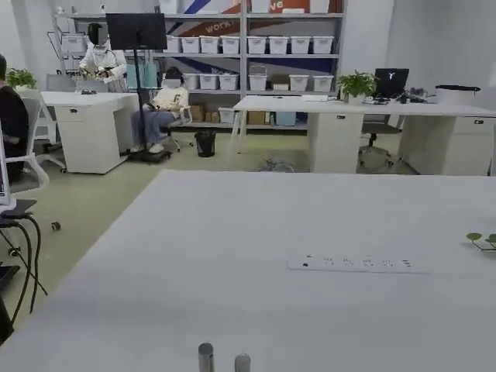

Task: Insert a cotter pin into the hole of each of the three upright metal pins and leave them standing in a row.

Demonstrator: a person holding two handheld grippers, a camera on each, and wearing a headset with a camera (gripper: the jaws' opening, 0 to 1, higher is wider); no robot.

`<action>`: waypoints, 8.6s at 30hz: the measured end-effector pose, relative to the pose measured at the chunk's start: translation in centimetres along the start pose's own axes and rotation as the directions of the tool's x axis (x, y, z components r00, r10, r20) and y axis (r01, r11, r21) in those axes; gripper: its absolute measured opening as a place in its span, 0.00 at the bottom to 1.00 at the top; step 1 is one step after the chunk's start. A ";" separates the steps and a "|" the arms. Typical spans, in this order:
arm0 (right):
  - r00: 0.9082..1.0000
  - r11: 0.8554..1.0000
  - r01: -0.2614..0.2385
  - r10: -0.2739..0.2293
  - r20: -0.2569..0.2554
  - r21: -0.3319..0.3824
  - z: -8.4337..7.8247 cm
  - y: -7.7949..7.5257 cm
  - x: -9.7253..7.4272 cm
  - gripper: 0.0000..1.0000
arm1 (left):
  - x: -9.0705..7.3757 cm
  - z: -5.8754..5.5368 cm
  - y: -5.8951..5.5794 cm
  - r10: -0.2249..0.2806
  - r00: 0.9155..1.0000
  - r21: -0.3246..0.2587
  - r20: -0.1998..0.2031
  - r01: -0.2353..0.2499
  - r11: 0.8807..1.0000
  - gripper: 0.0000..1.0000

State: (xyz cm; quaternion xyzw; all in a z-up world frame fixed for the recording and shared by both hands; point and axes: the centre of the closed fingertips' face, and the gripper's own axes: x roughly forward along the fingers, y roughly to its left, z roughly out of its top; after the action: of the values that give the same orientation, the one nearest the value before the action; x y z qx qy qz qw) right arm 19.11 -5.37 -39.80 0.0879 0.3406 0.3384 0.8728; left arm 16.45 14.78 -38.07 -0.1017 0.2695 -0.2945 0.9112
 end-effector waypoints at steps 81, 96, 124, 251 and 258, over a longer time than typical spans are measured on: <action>0.994 0.992 0.106 -0.108 -0.027 -0.063 1.1 -0.6 -2.2 0.93 | -2.4 0.2 4.3 0.081 0.996 0.076 -0.025 -0.079 0.994 0.99; 0.989 0.986 0.138 -0.142 -0.035 -0.093 1.4 -0.8 -2.1 0.93 | -2.2 2.8 6.3 0.094 0.995 0.120 0.030 -0.097 0.988 0.88; 0.990 0.987 0.119 -0.127 -0.065 -0.109 0.8 0.0 -1.7 0.93 | 4.9 4.7 6.5 -0.037 0.998 0.297 -0.060 0.053 0.953 0.59; 0.990 0.988 0.127 -0.131 -0.043 -0.084 0.1 0.4 -2.2 0.89 | 7.6 1.1 -3.9 -0.379 0.875 0.564 -0.303 0.485 0.668 0.05; 0.992 0.991 0.108 -0.112 -0.054 -0.077 -0.3 0.4 -1.7 0.89 | 8.4 -0.6 -3.9 -0.370 0.871 0.547 -0.323 0.491 0.678 0.05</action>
State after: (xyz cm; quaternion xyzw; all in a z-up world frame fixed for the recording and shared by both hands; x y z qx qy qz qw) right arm 17.80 -6.17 -38.96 0.0269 0.3575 0.3046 0.8825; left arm 19.98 6.66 -40.80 0.1667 0.2108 -0.5806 0.7685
